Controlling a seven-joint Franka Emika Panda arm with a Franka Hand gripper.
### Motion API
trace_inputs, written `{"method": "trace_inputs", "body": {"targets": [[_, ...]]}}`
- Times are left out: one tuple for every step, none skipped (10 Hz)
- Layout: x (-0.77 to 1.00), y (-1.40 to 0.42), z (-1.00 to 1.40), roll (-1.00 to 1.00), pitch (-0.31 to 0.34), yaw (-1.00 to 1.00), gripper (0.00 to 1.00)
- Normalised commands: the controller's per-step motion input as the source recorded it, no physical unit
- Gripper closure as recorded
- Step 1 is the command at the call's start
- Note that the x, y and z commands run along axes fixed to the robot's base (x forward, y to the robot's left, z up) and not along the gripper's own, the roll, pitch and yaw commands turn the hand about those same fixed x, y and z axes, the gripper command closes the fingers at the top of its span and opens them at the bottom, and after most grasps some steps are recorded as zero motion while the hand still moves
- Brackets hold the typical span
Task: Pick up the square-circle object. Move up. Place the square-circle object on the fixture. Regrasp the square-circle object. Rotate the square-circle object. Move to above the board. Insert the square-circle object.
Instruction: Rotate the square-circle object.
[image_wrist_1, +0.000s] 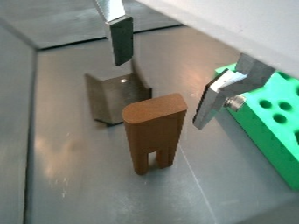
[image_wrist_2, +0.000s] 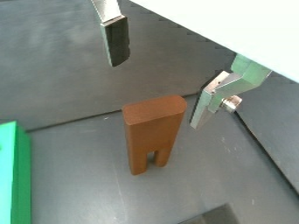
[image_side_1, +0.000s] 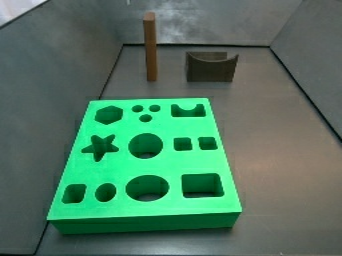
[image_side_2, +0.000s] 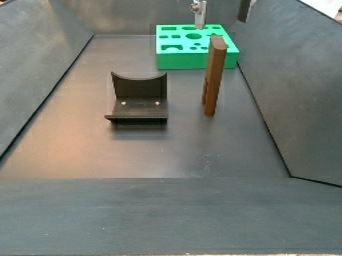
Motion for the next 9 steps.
{"method": "trace_inputs", "body": {"targets": [[0.03,0.01,-0.02,0.00,0.007,1.00,0.00],[0.03,0.01,-0.02,0.00,0.007,1.00,0.00],[0.03,0.01,-0.02,0.00,0.007,1.00,0.00],[0.03,0.00,-0.02,0.00,0.007,1.00,0.00],[0.03,0.00,-0.02,0.00,0.007,1.00,0.00],[0.03,0.00,-0.02,0.00,0.008,1.00,0.00],[0.03,0.00,-0.02,0.00,0.008,1.00,0.00],[0.03,0.00,-0.02,0.00,0.008,1.00,0.00],[0.03,0.00,-0.02,0.00,0.008,1.00,0.00]]}}
